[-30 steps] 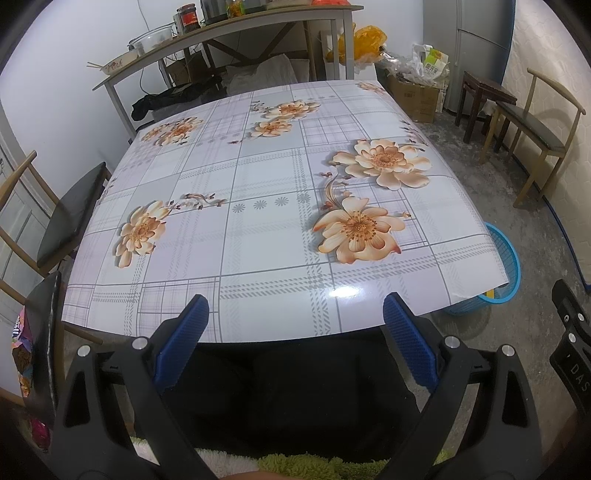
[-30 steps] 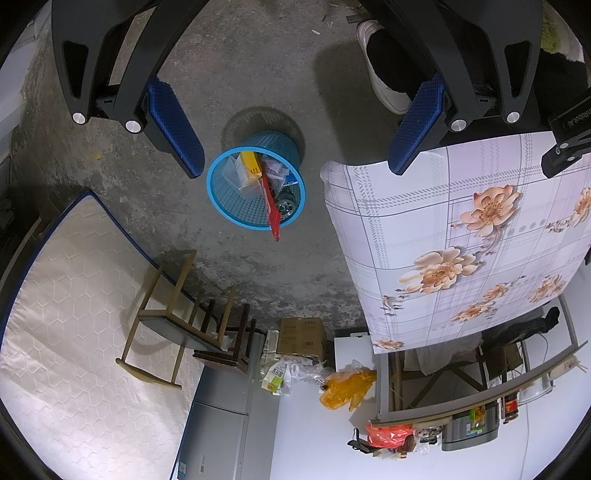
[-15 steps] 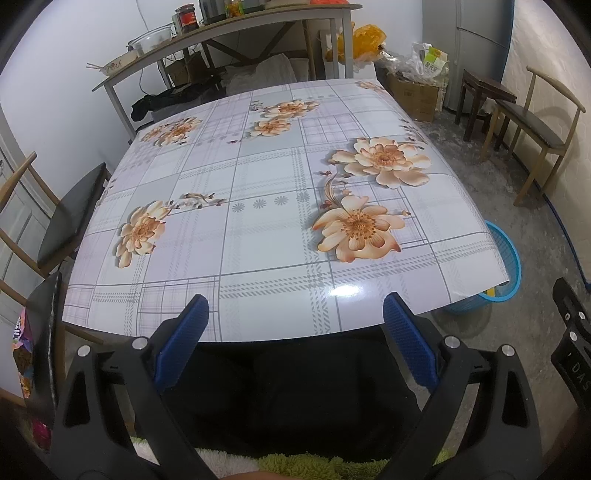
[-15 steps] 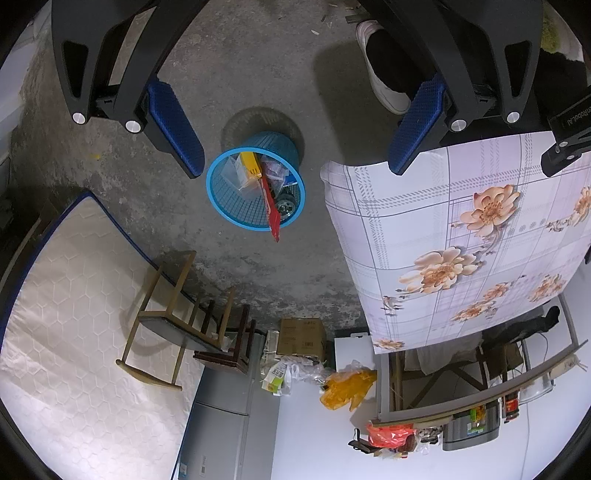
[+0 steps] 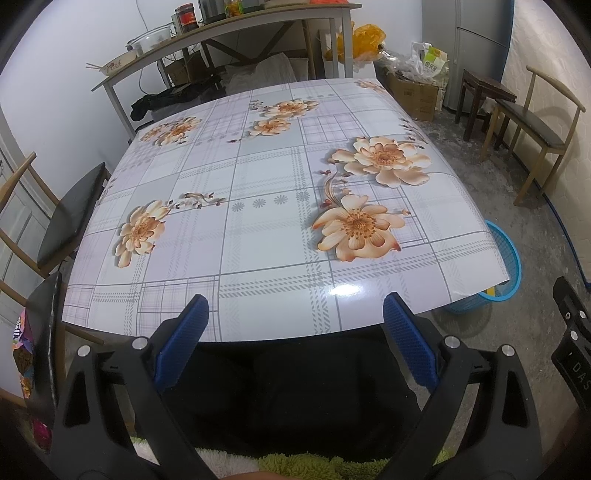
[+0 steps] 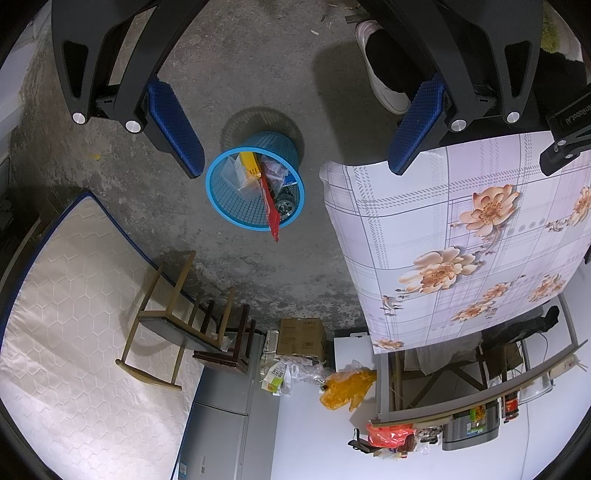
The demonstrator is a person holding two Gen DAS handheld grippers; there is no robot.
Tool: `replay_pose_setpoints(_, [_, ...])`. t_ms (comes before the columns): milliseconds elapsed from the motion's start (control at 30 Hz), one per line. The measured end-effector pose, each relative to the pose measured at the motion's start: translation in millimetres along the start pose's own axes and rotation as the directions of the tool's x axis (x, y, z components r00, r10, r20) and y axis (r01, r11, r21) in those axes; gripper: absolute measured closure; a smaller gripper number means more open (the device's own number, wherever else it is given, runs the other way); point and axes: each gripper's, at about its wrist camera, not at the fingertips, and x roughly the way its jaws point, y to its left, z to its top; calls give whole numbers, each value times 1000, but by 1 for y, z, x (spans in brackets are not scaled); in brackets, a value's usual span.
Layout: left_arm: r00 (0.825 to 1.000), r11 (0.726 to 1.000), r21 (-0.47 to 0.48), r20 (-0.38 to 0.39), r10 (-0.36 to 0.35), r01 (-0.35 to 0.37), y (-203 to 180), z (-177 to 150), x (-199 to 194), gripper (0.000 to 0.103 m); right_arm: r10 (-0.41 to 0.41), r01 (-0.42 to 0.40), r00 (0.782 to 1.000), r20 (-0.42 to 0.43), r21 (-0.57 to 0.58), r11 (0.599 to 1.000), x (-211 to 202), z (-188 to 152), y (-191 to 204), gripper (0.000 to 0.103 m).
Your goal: Collect trash
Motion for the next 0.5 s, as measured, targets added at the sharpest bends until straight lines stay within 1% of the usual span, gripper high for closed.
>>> replay_pose_setpoints(500, [1000, 1000, 1, -2, 0, 0, 0, -1, 0, 12, 1, -1, 1000, -3, 1, 1000, 1, 0, 1, 6])
